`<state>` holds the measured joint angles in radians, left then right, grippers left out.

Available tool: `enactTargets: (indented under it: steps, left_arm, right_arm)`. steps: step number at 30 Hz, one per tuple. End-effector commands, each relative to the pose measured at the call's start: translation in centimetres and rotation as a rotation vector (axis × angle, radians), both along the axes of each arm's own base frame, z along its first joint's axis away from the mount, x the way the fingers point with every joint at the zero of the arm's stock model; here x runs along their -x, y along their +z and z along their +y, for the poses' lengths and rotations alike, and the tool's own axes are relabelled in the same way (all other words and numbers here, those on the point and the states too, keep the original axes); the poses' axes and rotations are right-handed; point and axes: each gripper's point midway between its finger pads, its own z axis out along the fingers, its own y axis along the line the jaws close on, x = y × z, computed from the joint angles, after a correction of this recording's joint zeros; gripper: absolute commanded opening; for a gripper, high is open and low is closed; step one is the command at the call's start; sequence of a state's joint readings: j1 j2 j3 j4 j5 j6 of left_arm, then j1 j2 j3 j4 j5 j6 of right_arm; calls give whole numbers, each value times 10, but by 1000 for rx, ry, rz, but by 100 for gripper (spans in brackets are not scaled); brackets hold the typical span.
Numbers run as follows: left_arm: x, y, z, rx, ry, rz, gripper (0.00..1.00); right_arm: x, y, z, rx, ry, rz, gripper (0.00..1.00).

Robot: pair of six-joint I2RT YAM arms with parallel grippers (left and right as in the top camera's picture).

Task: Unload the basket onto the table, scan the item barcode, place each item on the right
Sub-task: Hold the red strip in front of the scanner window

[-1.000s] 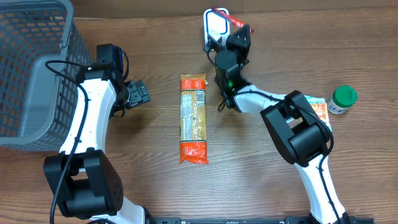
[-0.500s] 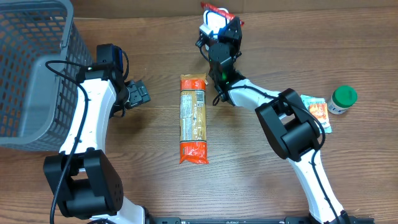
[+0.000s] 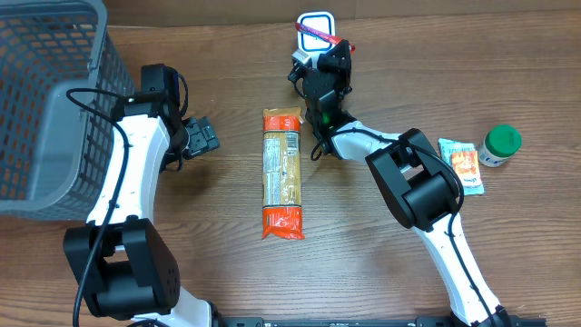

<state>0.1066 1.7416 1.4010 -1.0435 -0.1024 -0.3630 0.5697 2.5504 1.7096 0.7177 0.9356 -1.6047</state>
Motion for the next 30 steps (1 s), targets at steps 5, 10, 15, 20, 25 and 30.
enactTargets:
  steps: [5, 10, 15, 20, 25, 30]
  left_arm:
    - [-2, 3, 1, -12, -12, -9, 100]
    - [-2, 3, 1, -12, -12, -9, 100]
    - [-2, 3, 1, -12, -12, -9, 100]
    - [-2, 3, 1, -12, -12, -9, 100]
    - [-2, 3, 1, -12, -12, -9, 100]
    - [-2, 3, 1, -12, -12, -9, 100]
  right_arm:
    - [-3, 10, -8, -17, -37, -27, 3]
    - [-5, 12, -28, -21, -99, -37, 3]
    - [-5, 2, -34, 14, -116, 14, 3]
    - [-2, -11, -28, 46, -99, 72, 3]
    - [0, -14, -22, 37, -89, 79, 3]
    - [2, -17, -19, 49, -88, 95, 3]
